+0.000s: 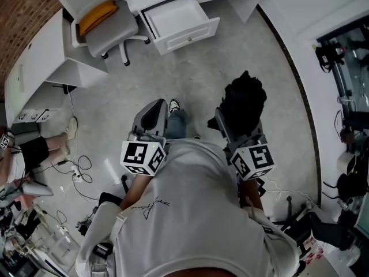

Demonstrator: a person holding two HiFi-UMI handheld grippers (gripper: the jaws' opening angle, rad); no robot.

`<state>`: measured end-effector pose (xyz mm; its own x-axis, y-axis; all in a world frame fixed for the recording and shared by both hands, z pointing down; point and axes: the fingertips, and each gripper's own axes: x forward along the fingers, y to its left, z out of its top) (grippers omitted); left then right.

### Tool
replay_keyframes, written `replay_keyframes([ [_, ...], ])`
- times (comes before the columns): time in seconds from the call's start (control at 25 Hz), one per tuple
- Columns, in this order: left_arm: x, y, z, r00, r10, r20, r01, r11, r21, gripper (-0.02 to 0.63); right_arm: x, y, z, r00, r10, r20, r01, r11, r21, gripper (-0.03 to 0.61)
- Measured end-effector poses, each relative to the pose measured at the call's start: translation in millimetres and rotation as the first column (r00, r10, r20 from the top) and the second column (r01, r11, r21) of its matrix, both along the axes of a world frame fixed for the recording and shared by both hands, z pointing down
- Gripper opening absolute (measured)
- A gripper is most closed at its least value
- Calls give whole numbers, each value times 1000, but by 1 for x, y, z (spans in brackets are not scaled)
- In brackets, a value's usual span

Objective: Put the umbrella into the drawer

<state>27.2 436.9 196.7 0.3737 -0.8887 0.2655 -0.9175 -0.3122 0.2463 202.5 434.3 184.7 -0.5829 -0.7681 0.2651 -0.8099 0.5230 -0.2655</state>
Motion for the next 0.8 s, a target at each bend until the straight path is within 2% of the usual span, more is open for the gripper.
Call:
replay_keyframes([
  [0.32, -28, -74, -12, 998, 70, -9, -70, 998, 2, 18, -34, -61, -9, 999, 41, -4, -41, 999, -5, 252],
  [0.52, -41, -117, -11, 992, 121, -21, -121, 993, -2, 18, -55, -99, -10, 998, 51, -41, -51, 999, -4, 250],
  [0.8, -71, -176, -16, 991, 135, -19, -135, 991, 26, 18, -88, -155, -14, 999, 32, -19, -31, 999, 5, 251],
])
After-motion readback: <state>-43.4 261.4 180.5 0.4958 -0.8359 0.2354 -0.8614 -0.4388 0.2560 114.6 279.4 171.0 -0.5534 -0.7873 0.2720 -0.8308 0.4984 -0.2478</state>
